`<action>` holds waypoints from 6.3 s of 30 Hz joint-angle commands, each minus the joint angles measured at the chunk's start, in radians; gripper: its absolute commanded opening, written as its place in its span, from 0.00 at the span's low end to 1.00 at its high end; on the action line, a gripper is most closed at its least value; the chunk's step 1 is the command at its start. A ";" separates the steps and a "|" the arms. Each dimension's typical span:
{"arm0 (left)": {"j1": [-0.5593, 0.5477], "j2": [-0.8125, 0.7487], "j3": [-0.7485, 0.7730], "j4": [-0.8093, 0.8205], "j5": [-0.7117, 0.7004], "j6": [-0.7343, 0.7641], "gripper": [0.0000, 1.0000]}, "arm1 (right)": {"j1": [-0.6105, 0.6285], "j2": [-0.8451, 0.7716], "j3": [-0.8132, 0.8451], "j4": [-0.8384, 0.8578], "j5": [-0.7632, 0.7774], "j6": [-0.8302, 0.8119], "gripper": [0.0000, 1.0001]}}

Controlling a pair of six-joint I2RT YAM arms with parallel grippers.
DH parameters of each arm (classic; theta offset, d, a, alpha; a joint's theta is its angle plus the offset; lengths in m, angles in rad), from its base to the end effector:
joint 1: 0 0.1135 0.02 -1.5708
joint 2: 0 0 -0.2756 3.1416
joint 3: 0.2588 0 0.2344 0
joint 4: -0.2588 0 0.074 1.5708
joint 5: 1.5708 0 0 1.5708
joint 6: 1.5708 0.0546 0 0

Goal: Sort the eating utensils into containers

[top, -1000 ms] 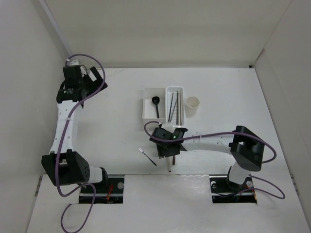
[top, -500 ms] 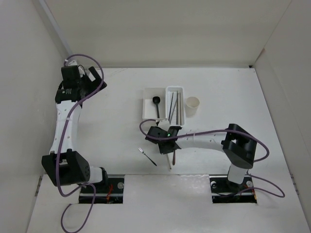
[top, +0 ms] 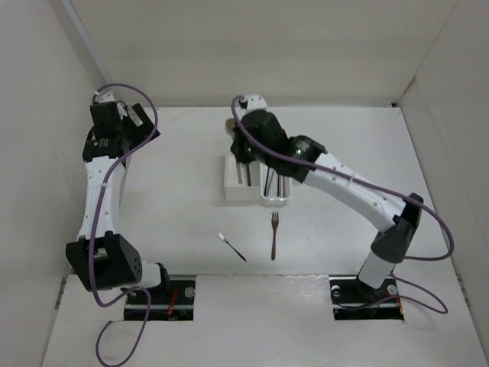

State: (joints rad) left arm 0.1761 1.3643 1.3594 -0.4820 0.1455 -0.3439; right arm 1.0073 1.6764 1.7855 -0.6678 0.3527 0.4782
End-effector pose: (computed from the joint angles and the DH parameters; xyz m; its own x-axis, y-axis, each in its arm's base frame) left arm 0.3002 0.0454 0.3822 -0.4178 -0.4132 -0.8092 -0.1997 0.9106 -0.3618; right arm 0.2157 0.3061 0.4055 -0.5445 -0.0532 -0.8371 -0.4351 0.8711 0.2276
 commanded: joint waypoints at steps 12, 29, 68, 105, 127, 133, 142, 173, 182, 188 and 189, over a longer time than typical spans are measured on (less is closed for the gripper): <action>0.000 0.090 0.079 0.025 -0.142 0.112 1.00 | -0.292 0.359 0.095 0.292 -0.242 -0.110 0.00; 0.000 0.124 0.116 0.016 -0.141 0.112 1.00 | -0.331 0.342 -0.047 0.335 -0.314 -0.098 0.49; -0.049 -0.156 -0.043 -0.093 -0.130 0.354 1.00 | -0.033 -0.164 -0.882 0.175 -0.164 0.316 0.45; -0.079 -0.059 -0.010 -0.095 -0.236 0.335 1.00 | -0.226 -0.338 -0.572 0.525 0.226 -0.317 0.00; -0.079 0.134 0.061 -0.104 -0.334 0.335 1.00 | -0.518 0.020 -0.705 1.004 0.149 -0.300 0.00; -0.079 0.125 0.052 -0.104 -0.334 0.335 1.00 | -0.500 0.000 -0.770 1.004 0.161 -0.256 0.00; -0.079 0.105 0.052 -0.104 -0.334 0.335 1.00 | -0.490 -0.095 -0.804 1.004 0.149 -0.245 0.40; -0.079 -0.298 -0.111 -0.090 -0.224 0.335 1.00 | 0.180 0.132 -0.508 0.215 -0.247 -0.168 0.70; -0.079 -0.307 -0.132 -0.090 -0.205 0.335 1.00 | 0.264 0.201 -0.546 0.269 -0.253 -0.116 0.68; -0.079 -0.307 -0.132 -0.090 -0.196 0.335 1.00 | 0.286 0.282 -0.477 0.218 -0.182 -0.073 0.61; -0.079 -0.307 -0.132 -0.090 -0.196 0.335 1.00 | 0.286 0.282 -0.486 0.218 -0.173 -0.064 0.60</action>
State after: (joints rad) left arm 0.0990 1.0832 1.2343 -0.5900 -0.0635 -0.0048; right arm 1.2964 1.9354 1.2968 -0.4339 0.1364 0.3614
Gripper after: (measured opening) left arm 0.997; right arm 0.607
